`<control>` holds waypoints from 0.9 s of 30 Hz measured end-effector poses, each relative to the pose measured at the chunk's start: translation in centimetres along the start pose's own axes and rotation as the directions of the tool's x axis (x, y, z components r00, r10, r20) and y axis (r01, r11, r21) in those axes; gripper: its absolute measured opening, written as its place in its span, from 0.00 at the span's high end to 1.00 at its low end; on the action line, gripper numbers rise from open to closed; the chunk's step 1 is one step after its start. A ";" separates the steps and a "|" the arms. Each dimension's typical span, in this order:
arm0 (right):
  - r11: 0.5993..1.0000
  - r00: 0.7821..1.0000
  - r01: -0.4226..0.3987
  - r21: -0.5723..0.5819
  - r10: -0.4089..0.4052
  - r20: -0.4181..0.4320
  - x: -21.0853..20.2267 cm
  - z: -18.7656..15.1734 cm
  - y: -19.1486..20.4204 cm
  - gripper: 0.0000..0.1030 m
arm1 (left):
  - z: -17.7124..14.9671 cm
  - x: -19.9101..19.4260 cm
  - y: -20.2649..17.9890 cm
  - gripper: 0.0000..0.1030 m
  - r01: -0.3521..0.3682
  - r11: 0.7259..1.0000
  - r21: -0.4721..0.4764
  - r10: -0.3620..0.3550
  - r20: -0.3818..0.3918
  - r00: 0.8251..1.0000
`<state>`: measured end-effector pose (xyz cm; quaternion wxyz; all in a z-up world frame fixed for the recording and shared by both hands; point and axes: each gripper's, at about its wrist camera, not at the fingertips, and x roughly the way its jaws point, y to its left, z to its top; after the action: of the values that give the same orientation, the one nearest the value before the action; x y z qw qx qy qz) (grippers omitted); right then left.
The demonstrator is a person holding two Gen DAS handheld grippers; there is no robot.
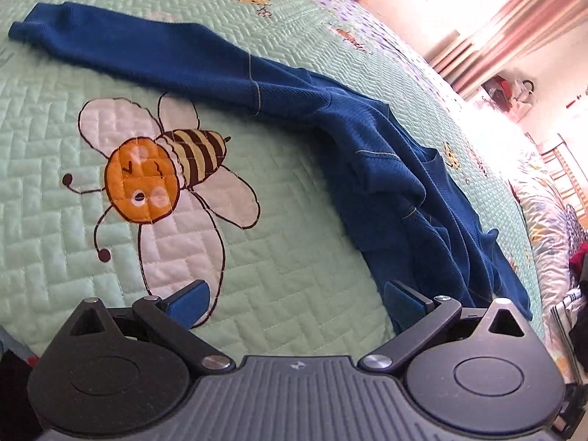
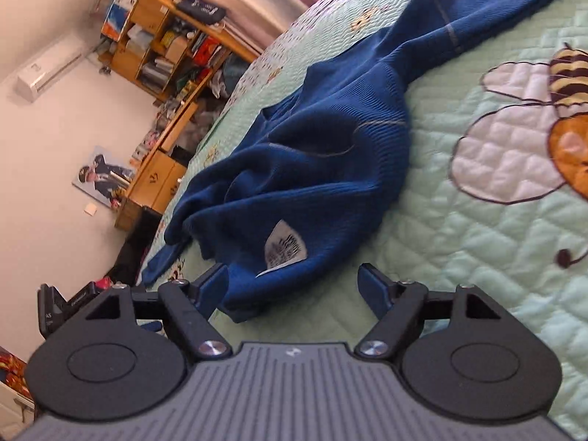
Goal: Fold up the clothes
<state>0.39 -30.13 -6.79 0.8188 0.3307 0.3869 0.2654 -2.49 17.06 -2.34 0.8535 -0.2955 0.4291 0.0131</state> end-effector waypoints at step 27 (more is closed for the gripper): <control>0.885 0.992 0.061 -0.462 0.000 0.130 5.1 14.6 2.9 0.24 | 16.6 10.5 -13.9 0.19 -0.302 0.667 0.681 0.190 0.236 0.953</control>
<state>14.56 -29.71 0.09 0.9010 0.1348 0.2646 0.3161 20.02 11.76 4.33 0.9199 0.1184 0.3736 -0.0165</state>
